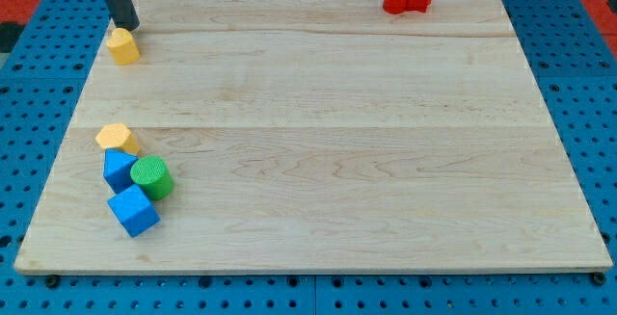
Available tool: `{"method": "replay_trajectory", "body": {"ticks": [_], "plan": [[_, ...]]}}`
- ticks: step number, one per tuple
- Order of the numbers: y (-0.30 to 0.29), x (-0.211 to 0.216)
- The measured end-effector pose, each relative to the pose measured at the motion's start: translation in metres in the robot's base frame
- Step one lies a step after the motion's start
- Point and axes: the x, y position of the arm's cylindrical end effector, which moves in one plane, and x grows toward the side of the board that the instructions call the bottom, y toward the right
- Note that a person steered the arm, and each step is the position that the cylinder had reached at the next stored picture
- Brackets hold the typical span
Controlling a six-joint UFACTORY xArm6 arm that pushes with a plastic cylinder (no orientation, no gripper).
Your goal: Move the yellow heart towards the group of blocks
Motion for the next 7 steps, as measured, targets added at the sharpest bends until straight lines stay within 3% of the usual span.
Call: {"method": "replay_trajectory", "body": {"ticks": [3, 5, 7], "plan": [[0.030, 0.055], [-0.005, 0.028], [-0.005, 0.089]]}}
